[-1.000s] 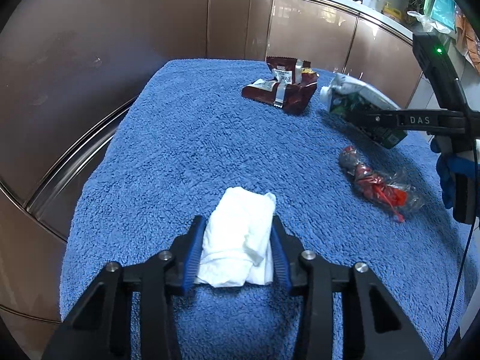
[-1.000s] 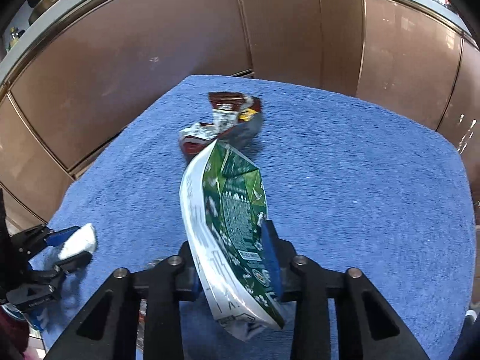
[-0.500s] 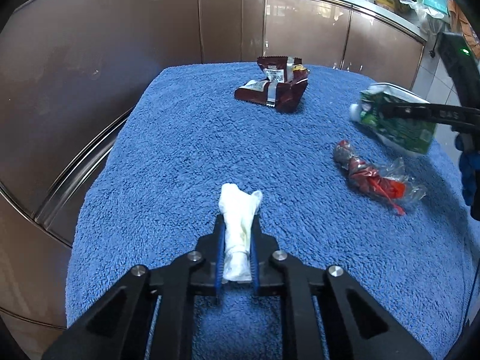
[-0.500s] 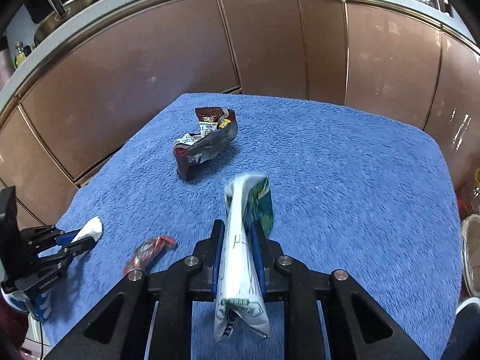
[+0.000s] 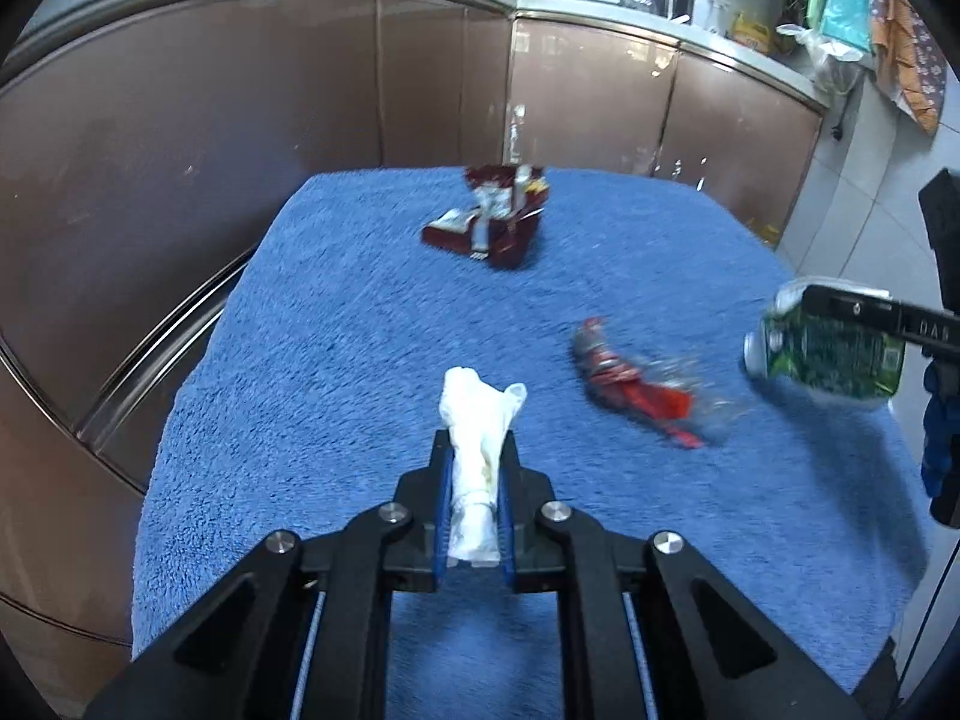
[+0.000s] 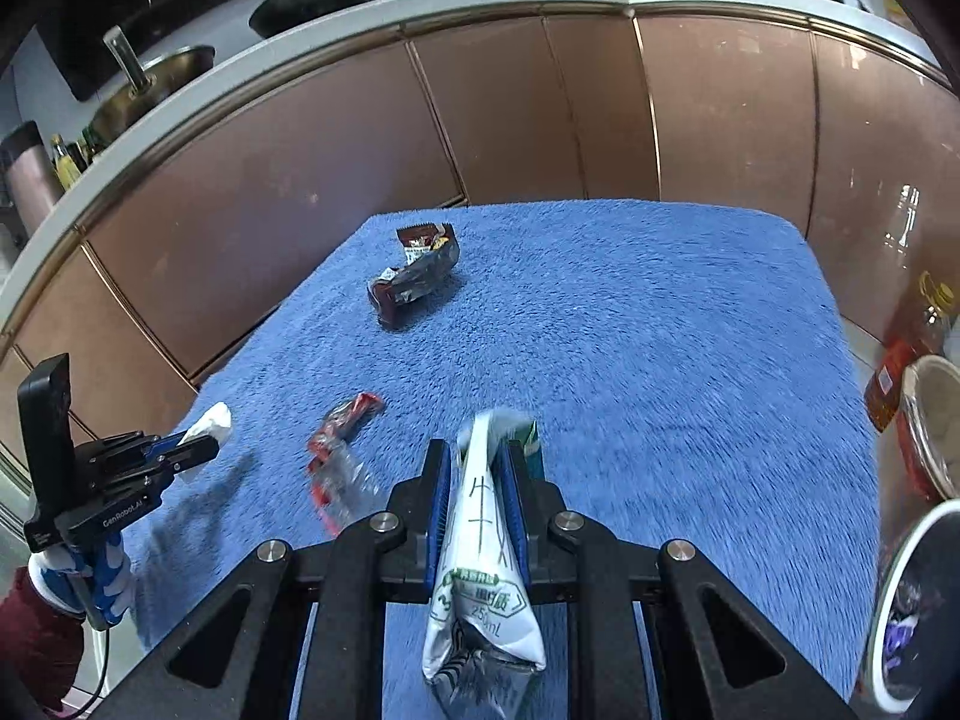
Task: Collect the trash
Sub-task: 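Carry the tissue and milk carton over to the white-rimmed bin, then open the right tool to drop the carton while the left tool drops the tissue into the bin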
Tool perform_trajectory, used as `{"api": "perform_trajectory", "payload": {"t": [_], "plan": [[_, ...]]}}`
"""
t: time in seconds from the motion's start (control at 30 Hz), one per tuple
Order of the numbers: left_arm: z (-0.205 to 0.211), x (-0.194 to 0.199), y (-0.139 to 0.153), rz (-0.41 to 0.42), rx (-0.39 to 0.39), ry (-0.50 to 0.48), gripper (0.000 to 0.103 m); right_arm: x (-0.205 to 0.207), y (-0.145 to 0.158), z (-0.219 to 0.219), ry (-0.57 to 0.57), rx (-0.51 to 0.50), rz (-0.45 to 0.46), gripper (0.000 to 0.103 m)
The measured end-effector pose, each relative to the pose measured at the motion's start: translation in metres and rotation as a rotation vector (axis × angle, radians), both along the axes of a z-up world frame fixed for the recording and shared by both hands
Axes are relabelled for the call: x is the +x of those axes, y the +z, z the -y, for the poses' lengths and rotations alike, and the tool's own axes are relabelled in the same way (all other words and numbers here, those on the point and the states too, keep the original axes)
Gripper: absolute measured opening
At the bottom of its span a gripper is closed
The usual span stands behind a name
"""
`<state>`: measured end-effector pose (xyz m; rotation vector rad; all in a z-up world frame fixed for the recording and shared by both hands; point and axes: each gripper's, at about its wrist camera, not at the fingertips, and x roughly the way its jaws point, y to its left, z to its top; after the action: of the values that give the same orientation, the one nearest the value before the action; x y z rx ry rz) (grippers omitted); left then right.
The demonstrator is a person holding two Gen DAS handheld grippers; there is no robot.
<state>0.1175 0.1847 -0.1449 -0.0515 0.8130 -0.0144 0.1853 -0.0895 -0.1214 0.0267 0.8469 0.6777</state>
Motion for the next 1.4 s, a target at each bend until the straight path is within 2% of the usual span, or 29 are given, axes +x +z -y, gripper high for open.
{"api": "perform_trajectory", "payload": {"t": [0.27, 0.47, 0.7, 0.83, 1.0, 1.13, 1.27, 1.4], "plan": [[0.044, -0.008, 0.024, 0.035, -0.028, -0.087, 0.011, -0.029, 0.022, 0.025, -0.035, 0.015, 0.048, 0.016], [0.088, 0.000, 0.040, 0.054, -0.028, -0.180, 0.011, -0.038, 0.041, 0.059, -0.104, 0.019, 0.090, 0.016], [0.168, 0.031, 0.059, 0.069, -0.048, -0.343, 0.011, -0.036, 0.059, 0.137, -0.273, 0.014, 0.132, 0.016], [0.243, 0.059, 0.070, 0.072, -0.070, -0.473, 0.011, -0.031, 0.063, 0.193, -0.404, 0.003, 0.144, 0.016], [0.336, 0.093, 0.074, 0.061, -0.084, -0.616, 0.011, -0.019, 0.052, 0.262, -0.558, -0.030, 0.131, 0.016], [0.418, 0.125, 0.066, 0.012, -0.107, -0.723, 0.011, -0.003, 0.028, 0.313, -0.665, -0.040, 0.085, 0.016], [0.478, 0.154, 0.049, -0.048, -0.124, -0.781, 0.011, 0.021, -0.003, 0.353, -0.745, -0.046, 0.020, 0.016], [0.528, 0.179, 0.022, -0.108, -0.103, -0.807, 0.012, 0.039, -0.033, 0.384, -0.796, -0.038, -0.040, 0.016]]}}
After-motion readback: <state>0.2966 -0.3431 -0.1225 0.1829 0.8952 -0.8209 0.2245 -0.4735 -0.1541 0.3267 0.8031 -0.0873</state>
